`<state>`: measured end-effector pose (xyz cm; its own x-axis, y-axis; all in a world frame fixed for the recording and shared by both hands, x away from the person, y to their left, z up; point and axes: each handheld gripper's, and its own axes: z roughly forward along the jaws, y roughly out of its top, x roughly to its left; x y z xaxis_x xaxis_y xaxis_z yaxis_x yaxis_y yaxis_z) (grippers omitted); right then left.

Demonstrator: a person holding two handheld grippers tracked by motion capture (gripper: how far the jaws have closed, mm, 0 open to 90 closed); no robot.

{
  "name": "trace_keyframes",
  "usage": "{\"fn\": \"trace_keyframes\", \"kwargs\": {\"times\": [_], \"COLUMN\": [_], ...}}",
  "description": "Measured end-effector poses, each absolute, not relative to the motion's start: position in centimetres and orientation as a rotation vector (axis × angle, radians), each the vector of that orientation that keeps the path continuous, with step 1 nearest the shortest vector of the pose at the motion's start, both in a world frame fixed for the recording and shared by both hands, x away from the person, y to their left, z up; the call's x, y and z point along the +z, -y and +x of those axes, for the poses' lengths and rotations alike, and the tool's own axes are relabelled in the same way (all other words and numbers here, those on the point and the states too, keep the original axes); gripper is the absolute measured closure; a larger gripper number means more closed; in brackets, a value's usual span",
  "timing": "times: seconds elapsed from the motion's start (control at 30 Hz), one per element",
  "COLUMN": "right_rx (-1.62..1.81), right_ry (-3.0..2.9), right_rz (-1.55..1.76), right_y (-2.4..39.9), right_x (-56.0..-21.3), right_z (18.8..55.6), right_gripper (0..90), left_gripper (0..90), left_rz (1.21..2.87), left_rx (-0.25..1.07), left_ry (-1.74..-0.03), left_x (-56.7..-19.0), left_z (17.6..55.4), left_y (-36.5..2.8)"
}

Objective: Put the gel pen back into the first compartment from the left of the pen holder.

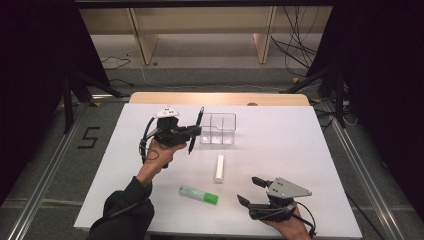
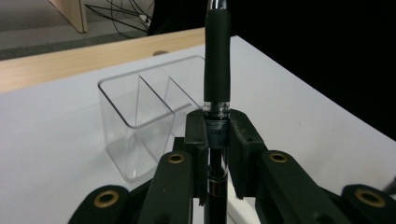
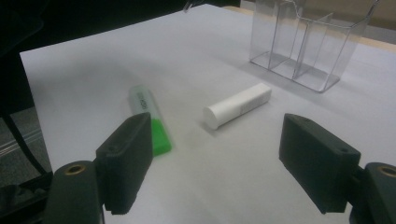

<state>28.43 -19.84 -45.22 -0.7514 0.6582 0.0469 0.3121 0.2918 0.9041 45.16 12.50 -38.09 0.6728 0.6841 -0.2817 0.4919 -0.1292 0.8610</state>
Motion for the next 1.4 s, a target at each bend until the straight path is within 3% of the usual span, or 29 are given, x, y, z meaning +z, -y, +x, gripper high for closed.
{"fn": "trace_keyframes", "kwargs": {"times": [0.47, 1.4], "right_rx": [1.516, 1.505], "right_ry": [-2.192, -2.201], "right_rz": [0.923, 0.913], "right_y": [20.9, 21.0], "right_x": [-45.3, -45.5], "right_z": [28.0, 27.7], "right_gripper": [24.9, 25.2], "left_gripper": [79.5, 79.4], "left_rz": [1.631, 1.571], "left_rx": [0.26, 0.337], "left_ry": [-1.007, -1.075], "left_x": [-36.7, -38.3], "left_z": [48.9, 53.0], "left_y": [-11.6, -9.9]}}
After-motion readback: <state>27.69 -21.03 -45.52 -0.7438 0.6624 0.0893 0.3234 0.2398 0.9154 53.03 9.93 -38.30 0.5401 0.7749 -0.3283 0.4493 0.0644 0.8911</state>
